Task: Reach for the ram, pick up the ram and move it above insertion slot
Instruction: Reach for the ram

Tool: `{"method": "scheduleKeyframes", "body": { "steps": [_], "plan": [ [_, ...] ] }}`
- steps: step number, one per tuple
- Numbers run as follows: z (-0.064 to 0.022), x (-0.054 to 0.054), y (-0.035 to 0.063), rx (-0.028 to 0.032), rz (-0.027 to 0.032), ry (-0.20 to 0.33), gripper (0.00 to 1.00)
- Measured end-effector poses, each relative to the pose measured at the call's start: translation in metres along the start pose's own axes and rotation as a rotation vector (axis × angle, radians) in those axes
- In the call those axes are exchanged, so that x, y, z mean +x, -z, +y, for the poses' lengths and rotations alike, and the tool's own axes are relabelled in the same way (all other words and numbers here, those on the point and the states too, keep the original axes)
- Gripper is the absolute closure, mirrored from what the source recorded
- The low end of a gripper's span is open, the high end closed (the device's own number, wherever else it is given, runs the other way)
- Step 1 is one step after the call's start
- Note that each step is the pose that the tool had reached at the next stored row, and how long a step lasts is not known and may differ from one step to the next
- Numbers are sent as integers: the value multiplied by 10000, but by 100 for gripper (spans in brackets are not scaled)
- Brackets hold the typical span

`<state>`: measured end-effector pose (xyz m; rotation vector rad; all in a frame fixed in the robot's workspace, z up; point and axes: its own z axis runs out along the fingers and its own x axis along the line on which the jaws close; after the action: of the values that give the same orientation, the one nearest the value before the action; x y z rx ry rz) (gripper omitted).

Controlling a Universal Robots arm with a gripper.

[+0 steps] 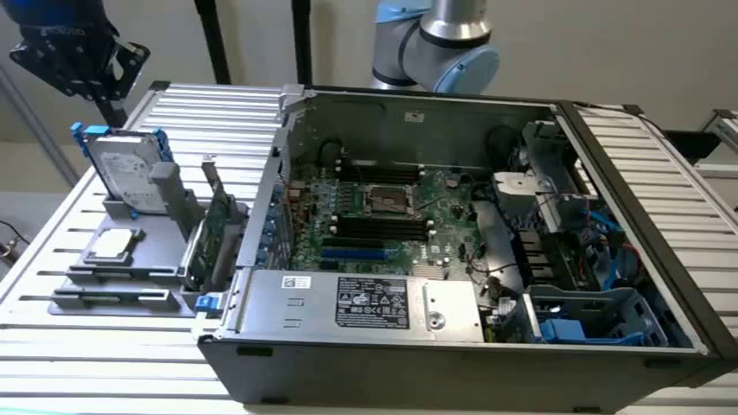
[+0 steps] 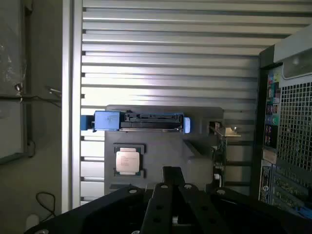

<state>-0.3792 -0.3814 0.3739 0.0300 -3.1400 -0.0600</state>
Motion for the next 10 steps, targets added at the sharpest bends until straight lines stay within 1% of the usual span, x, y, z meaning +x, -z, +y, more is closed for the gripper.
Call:
{"method": "scheduleKeyframes", "body": {
  "steps": [10],
  "plan": [
    [0,0,0,0,0,0,90]
  ]
}}
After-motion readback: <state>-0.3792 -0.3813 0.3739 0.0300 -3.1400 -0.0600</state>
